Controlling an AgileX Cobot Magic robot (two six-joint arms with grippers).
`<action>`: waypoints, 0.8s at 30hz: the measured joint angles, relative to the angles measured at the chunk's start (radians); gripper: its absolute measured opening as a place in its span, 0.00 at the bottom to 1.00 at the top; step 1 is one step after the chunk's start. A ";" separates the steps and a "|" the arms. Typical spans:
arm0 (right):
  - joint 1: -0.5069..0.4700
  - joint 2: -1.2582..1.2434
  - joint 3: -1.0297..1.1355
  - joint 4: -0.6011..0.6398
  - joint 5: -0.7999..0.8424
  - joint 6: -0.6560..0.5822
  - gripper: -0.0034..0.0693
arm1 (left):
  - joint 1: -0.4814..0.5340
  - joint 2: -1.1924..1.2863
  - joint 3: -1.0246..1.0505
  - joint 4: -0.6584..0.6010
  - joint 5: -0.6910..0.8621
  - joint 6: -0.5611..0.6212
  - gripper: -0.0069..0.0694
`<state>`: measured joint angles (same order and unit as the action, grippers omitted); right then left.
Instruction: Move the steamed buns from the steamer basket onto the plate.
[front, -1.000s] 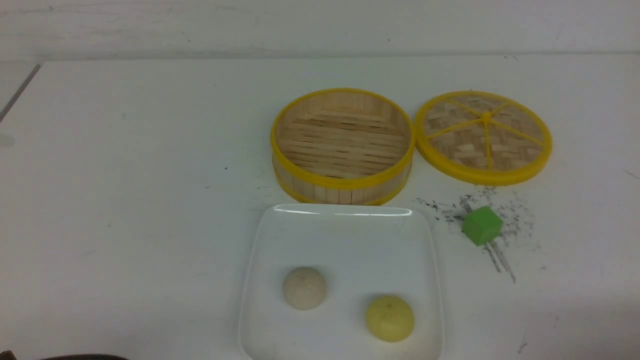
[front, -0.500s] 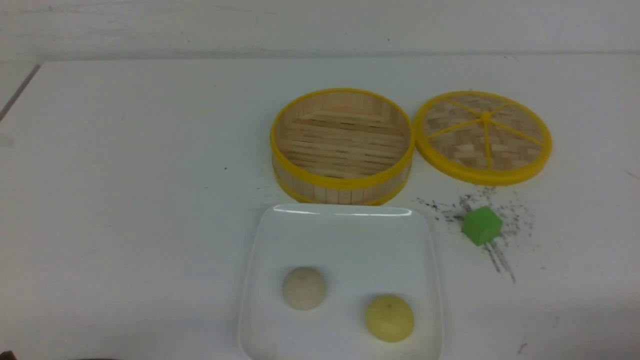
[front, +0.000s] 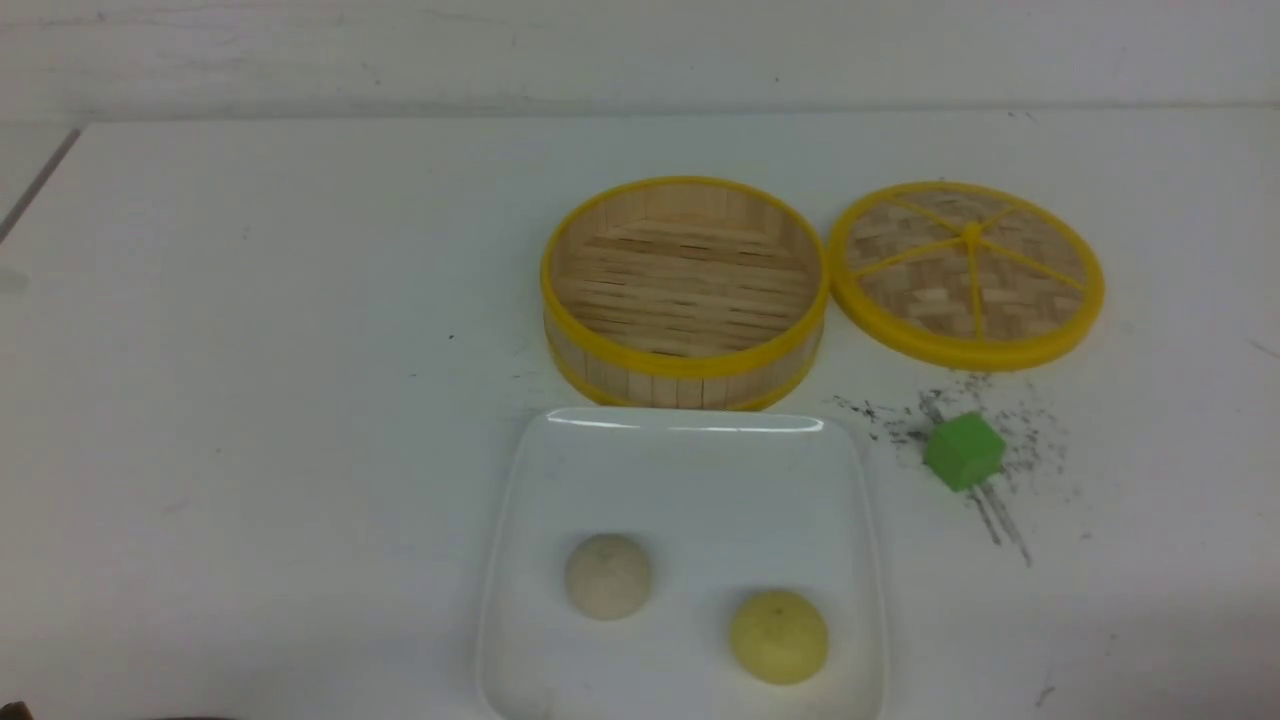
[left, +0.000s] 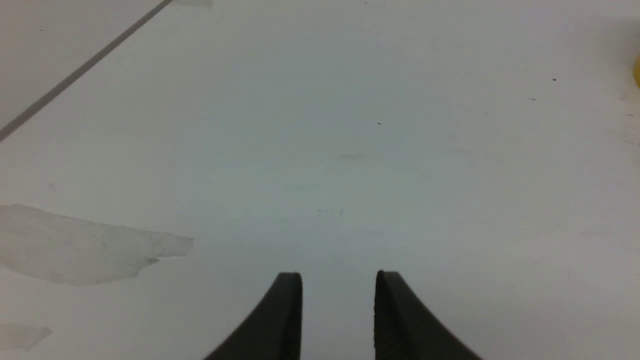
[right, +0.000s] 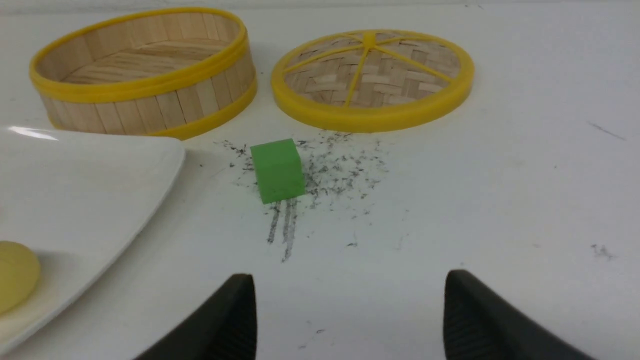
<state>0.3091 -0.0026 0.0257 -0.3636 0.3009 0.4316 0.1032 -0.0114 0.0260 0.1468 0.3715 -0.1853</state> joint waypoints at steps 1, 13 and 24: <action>0.000 0.000 0.000 -0.051 0.000 -0.009 0.71 | 0.000 0.000 0.000 0.000 0.000 0.000 0.41; 0.000 0.000 0.000 -0.561 -0.005 -0.038 0.55 | 0.000 0.000 0.000 0.000 0.001 0.001 0.41; -0.035 0.000 0.000 -0.587 0.011 0.426 0.36 | 0.000 0.000 0.000 0.000 0.001 0.001 0.41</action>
<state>0.2742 -0.0026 0.0257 -0.9503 0.3118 0.8576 0.1032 -0.0114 0.0260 0.1468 0.3726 -0.1845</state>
